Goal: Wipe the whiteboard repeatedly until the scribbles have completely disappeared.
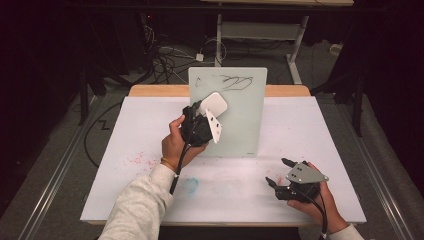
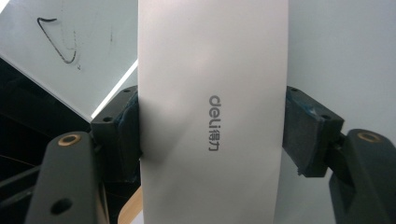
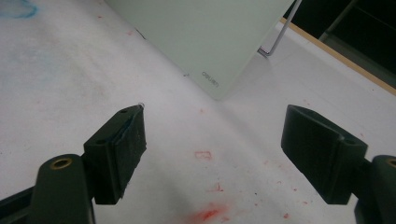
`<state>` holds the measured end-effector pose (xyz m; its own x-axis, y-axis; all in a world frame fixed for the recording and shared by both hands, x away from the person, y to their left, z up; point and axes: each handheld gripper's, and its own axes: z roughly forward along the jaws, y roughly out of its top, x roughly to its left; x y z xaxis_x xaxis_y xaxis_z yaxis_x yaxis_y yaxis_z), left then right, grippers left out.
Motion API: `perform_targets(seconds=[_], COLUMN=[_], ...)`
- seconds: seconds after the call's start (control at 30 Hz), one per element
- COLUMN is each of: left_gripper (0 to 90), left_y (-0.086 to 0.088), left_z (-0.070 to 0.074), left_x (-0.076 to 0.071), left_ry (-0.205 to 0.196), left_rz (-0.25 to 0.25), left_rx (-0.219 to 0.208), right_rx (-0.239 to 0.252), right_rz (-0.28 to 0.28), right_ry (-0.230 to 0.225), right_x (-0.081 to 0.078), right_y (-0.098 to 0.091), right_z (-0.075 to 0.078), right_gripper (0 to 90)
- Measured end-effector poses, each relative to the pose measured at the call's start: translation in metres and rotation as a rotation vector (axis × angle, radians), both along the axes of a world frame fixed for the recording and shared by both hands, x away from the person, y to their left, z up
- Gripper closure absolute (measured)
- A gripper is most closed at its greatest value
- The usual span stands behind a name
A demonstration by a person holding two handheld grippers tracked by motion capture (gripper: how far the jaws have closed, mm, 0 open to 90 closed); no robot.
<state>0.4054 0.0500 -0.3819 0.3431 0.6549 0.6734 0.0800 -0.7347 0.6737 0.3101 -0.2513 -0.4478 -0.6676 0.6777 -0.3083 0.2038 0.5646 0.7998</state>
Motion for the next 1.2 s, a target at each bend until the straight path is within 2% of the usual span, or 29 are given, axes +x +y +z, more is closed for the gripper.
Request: perform_targets(seconds=[0.1,0.23,0.47,0.53,0.6,0.7,0.93,1.07,1.2], left_gripper=[28.9,28.9,28.9,28.9,29.0,29.0,29.0,29.0,28.9], left_y=[0.003,0.013,0.032,0.038,0.041,0.037,0.026,0.025,0.026], left_z=[0.006,0.021,0.052,0.055,0.053,0.041,0.009,0.01,0.022], left_x=[0.002,0.008,0.019,0.022,0.021,0.017,0.004,0.004,0.009], left_ry=[-0.002,-0.006,-0.037,-0.024,-0.019,-0.034,-0.02,-0.01,-0.013], left_rz=[0.006,0.025,0.082,0.075,0.068,0.066,0.038,0.029,0.033], left_rx=[0.006,-0.043,-0.11,-0.146,-0.168,-0.144,-0.096,-0.085,-0.1], right_rx=[0.002,0.004,0.011,0.011,0.015,0.012,0.0,0.0,-0.004], right_rz=[0.0,-0.004,-0.006,-0.007,-0.009,-0.006,0.003,0.001,0.005], right_ry=[0.0,0.001,-0.003,-0.004,0.0,-0.003,0.002,0.005,0.008], right_x=[0.0,0.0,0.0,0.0,0.0,0.0,-0.001,0.0,0.0], right_y=[0.0,-0.001,-0.002,-0.002,-0.002,-0.002,0.0,0.0,0.001], right_z=[0.0,0.0,0.001,0.001,0.001,0.001,0.0,-0.001,-0.001], right_gripper=[22.3,22.3,22.3,22.3,22.3,22.4,22.4,22.4,22.4])
